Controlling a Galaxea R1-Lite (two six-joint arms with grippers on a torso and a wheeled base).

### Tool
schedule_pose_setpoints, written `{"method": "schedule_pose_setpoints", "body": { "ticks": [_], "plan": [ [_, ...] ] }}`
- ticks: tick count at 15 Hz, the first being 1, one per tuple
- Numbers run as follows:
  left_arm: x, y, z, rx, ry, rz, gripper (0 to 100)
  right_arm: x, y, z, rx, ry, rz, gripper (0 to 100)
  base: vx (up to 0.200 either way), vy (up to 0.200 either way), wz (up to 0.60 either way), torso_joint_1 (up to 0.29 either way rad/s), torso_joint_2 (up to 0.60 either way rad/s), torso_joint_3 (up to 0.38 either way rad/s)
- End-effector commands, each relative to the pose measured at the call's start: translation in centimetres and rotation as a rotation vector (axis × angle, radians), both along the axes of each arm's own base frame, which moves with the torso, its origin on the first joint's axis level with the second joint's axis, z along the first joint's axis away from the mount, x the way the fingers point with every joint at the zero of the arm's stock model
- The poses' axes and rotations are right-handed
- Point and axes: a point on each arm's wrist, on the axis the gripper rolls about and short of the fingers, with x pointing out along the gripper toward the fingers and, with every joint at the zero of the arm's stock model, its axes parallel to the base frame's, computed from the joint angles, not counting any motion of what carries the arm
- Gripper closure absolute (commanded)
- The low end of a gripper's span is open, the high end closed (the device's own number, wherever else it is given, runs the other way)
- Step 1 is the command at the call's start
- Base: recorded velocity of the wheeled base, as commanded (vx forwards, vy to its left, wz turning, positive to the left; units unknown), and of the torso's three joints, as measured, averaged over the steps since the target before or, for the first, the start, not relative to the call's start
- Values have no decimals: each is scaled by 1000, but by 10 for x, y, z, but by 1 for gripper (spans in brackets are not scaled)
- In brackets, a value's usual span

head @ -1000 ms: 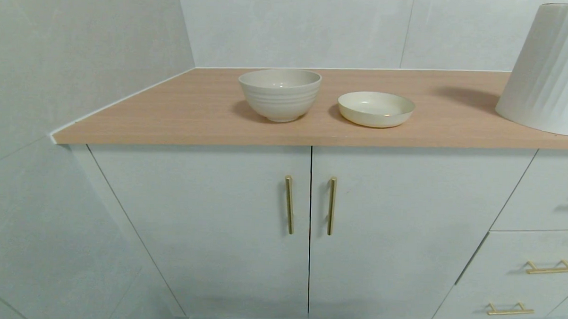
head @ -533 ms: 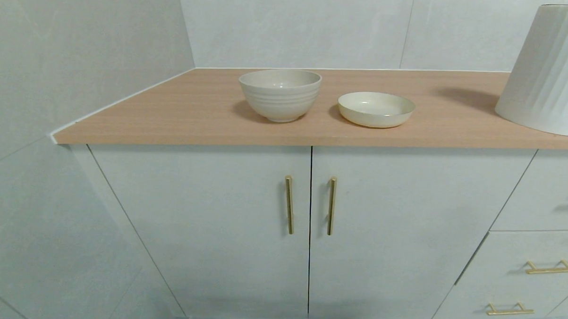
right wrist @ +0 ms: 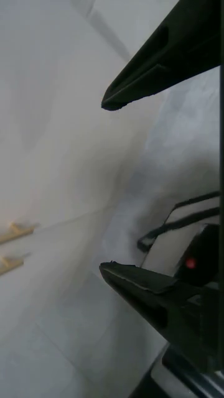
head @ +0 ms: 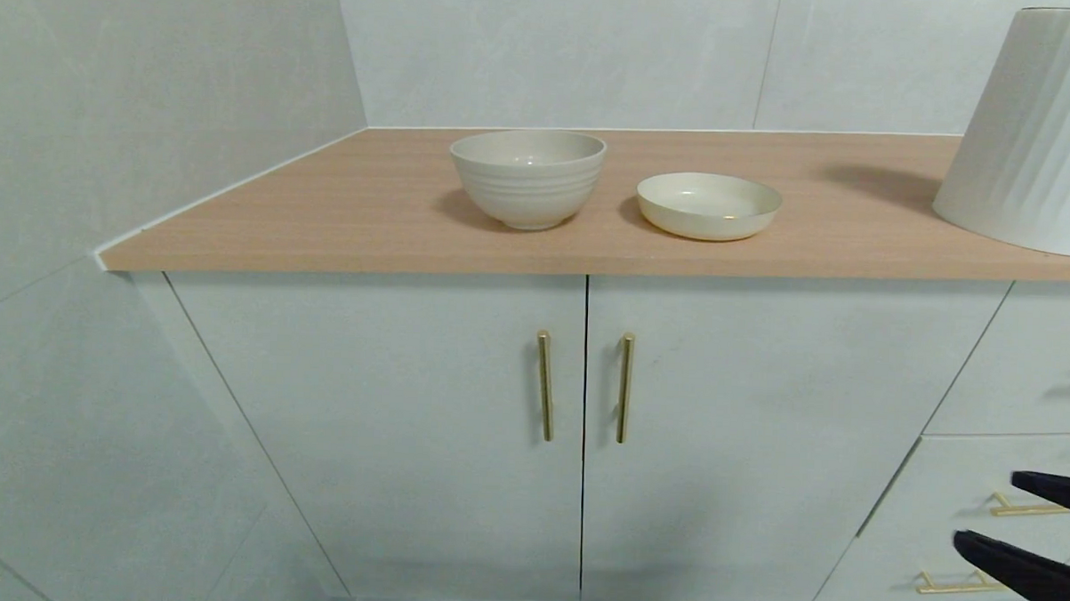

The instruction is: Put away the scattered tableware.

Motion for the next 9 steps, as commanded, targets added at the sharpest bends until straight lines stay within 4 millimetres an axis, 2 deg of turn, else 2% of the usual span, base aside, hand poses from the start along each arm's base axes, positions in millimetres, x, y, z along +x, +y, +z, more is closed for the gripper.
{"method": "schedule_pose_setpoints", "body": {
  "ticks": [1, 3, 5, 7, 9],
  "plan": [
    [0, 0, 0, 0, 0, 0, 0, 74, 47, -17, -33, 104, 105, 0, 0, 0, 0, 0, 0, 0],
    [0, 0, 0, 0, 0, 0, 0, 99, 76, -27, -44, 105, 134, 0, 0, 0, 0, 0, 0, 0],
    [0, 0, 0, -2, 0, 0, 0, 108, 102, -35, -101, 112, 116, 0, 0, 0, 0, 0, 0, 0],
    [0, 0, 0, -2, 0, 0, 0, 123, 116, -31, -89, 97, 121, 0, 0, 0, 0, 0, 0, 0],
    [0, 0, 0, -2, 0, 0, 0, 128, 124, -27, -41, 103, 129, 0, 0, 0, 0, 0, 0, 0]
  ]
}}
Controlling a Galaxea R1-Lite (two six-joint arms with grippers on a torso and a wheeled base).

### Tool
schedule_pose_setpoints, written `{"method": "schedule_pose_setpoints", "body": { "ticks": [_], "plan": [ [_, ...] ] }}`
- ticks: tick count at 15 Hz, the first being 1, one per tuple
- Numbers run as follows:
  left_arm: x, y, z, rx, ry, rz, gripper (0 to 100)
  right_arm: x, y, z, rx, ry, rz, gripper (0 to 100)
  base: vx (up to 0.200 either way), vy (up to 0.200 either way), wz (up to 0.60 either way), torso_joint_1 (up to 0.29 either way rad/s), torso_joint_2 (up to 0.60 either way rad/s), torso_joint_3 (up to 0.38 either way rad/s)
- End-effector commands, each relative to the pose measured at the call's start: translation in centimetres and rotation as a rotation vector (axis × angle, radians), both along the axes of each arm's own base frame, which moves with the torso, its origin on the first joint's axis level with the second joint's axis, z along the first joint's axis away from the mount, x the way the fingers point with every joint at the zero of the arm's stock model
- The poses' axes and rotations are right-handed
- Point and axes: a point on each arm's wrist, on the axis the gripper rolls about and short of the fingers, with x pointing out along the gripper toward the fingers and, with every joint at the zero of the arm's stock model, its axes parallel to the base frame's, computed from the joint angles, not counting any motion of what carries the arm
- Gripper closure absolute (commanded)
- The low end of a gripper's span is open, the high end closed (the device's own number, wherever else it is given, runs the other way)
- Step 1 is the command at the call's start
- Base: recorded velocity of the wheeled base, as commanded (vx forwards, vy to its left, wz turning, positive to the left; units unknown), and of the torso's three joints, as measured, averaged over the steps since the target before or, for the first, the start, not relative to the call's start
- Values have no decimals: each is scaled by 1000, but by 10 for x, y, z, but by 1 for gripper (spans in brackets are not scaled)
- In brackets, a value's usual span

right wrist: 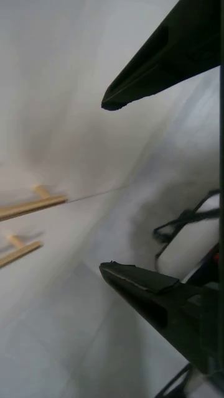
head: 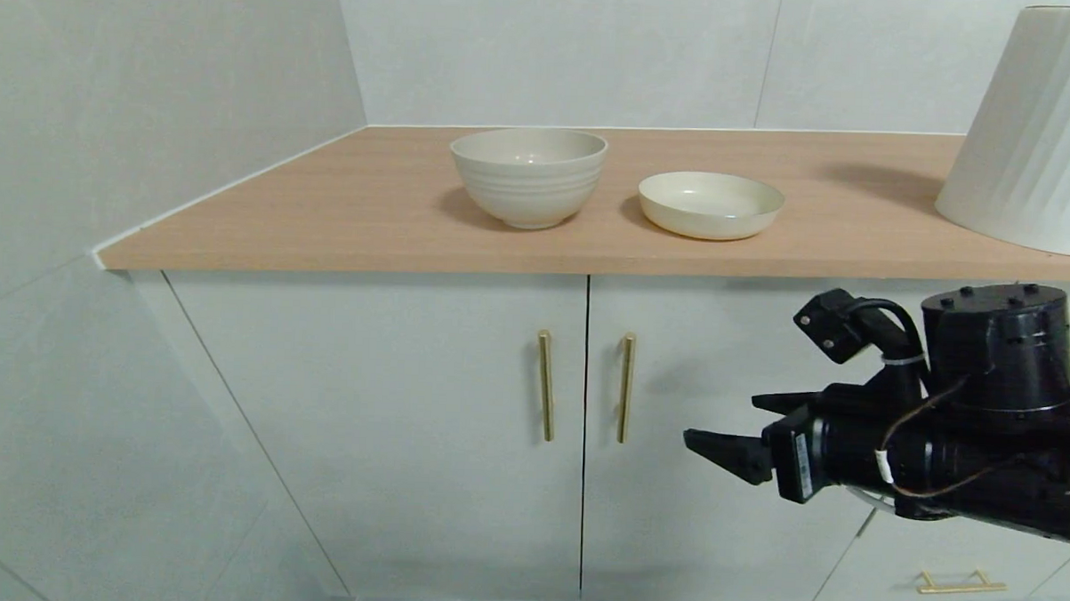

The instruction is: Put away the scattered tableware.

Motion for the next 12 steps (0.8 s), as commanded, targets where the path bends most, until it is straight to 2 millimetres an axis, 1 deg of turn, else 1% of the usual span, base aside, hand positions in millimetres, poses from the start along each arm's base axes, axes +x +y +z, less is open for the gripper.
{"method": "schedule_pose_setpoints", "body": {
  "ticks": [1, 3, 6, 8, 10, 12],
  "plan": [
    [0, 0, 0, 0, 0, 0, 0, 14, 15, -16, -9, 47, 14, 0, 0, 0, 0, 0, 0, 0],
    [0, 0, 0, 0, 0, 0, 0, 19, 19, -20, 6, 31, 15, 0, 0, 0, 0, 0, 0, 0],
    [0, 0, 0, 0, 0, 0, 0, 29, 34, -30, 52, 13, 25, 0, 0, 0, 0, 0, 0, 0],
    [0, 0, 0, 0, 0, 0, 0, 36, 41, -36, 118, -14, 24, 0, 0, 0, 0, 0, 0, 0],
    [0, 0, 0, 0, 0, 0, 0, 38, 45, -36, 173, -27, 63, 0, 0, 0, 0, 0, 0, 0],
    [0, 0, 0, 0, 0, 0, 0, 39, 48, -37, 227, 17, 125, 0, 0, 0, 0, 0, 0, 0]
  ]
}}
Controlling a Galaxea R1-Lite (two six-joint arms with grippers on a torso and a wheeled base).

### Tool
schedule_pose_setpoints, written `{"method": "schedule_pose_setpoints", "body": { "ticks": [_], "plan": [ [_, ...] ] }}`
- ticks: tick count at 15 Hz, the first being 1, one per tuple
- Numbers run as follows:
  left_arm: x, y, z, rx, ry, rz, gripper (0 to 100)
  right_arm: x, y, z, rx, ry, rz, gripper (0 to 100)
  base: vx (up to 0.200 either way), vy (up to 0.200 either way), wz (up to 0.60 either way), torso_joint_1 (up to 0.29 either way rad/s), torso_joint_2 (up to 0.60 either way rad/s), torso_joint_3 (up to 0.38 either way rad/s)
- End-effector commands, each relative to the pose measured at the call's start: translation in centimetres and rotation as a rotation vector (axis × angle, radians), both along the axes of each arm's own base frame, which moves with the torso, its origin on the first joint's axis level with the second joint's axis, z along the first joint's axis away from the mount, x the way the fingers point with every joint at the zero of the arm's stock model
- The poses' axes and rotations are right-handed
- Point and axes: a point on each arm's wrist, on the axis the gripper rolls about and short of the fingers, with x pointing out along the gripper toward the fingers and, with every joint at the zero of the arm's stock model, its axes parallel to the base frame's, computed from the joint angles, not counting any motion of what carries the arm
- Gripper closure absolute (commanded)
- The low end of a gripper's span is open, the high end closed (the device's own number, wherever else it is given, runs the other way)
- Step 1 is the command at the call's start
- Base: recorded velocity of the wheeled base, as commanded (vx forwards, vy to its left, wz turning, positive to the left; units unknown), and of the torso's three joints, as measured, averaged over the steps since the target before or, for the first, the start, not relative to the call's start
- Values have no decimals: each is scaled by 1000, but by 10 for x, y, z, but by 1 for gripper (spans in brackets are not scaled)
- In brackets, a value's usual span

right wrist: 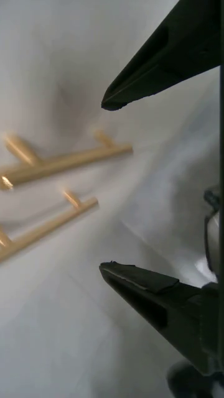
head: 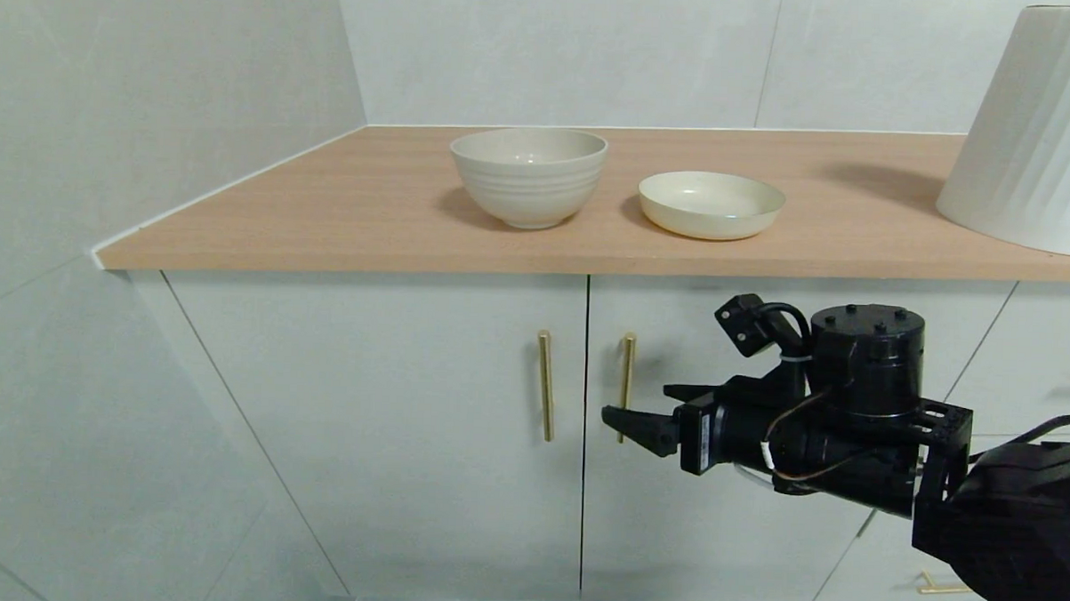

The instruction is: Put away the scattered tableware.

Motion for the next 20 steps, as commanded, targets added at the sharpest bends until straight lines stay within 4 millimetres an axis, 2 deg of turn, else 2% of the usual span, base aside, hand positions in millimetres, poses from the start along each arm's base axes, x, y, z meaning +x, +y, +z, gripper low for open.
{"method": "schedule_pose_setpoints", "body": {
  "ticks": [1, 11, 20],
  "plan": [
    [0, 0, 0, 0, 0, 0, 0, 2, 3, -5, 8, 25, 20, 0, 0, 0, 0, 0, 0, 0],
    [0, 0, 0, 0, 0, 0, 0, 25, 21, -22, 158, 37, 14, 0, 0, 0, 0, 0, 0, 0],
    [0, 0, 0, 0, 0, 0, 0, 24, 30, -24, 189, 36, 36, 0, 0, 0, 0, 0, 0, 0]
  ]
}}
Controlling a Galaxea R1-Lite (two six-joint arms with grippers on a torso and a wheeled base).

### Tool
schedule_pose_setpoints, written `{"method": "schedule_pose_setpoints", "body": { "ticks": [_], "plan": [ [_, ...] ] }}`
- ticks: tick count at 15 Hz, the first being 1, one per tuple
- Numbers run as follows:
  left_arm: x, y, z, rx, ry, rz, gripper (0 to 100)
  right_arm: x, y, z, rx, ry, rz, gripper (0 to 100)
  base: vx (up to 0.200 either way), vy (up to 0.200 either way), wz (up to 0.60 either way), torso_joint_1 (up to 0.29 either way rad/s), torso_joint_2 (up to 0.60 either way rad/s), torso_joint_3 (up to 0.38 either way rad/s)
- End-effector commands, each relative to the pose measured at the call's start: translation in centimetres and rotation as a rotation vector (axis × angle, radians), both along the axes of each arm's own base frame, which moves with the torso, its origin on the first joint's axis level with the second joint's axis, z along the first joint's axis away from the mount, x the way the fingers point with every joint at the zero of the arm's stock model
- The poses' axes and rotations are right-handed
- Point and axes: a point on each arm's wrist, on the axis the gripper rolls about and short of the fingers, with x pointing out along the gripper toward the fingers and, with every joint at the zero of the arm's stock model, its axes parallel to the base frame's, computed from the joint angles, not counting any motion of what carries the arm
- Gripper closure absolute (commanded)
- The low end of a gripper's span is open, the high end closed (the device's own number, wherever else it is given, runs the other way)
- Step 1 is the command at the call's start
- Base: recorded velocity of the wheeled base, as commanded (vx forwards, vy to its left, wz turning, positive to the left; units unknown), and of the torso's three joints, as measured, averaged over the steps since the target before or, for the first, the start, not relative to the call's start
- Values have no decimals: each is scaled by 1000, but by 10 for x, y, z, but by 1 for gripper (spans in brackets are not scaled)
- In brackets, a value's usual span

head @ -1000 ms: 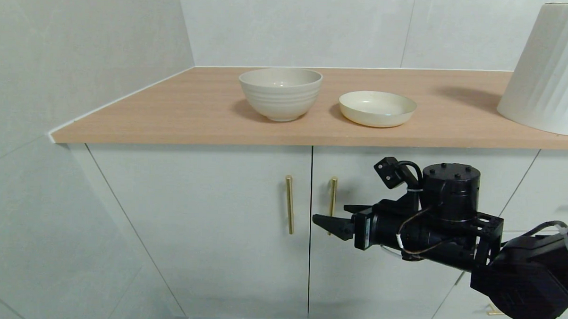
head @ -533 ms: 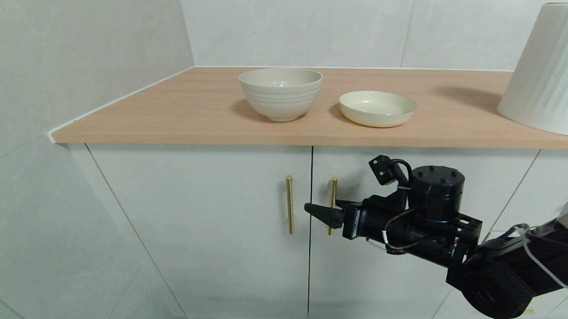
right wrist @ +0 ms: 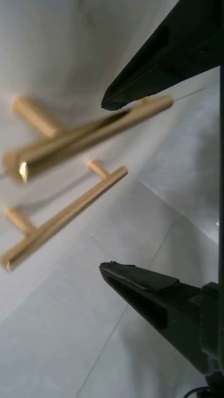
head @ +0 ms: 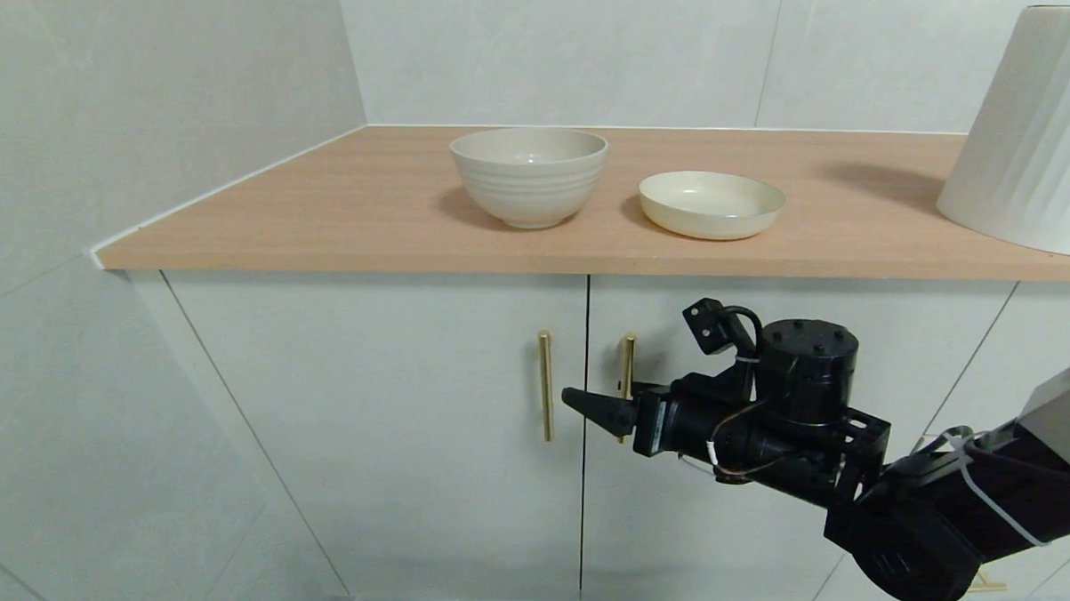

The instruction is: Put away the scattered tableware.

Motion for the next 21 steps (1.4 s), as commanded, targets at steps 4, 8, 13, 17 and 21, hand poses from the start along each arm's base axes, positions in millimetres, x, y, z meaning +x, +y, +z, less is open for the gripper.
{"method": "schedule_pose_setpoints", "body": {
  "ticks": [4, 8, 13, 17, 21],
  "plan": [
    [0, 0, 0, -1, 1, 0, 0, -8, 8, -4, 2, 0, 31, 0, 0, 0, 0, 0, 0, 0],
    [0, 0, 0, -1, 1, 0, 0, -21, -1, 3, 8, 3, 80, 0, 0, 0, 0, 0, 0, 0],
    [0, 0, 0, -1, 1, 0, 0, -48, -20, 18, 26, 2, 203, 0, 0, 0, 0, 0, 0, 0],
    [0, 0, 0, -1, 1, 0, 0, -62, -29, 19, 23, 11, 231, 0, 0, 0, 0, 0, 0, 0],
    [0, 0, 0, -1, 1, 0, 0, -81, -41, 25, 30, 3, 265, 0, 0, 0, 0, 0, 0, 0]
  ]
}}
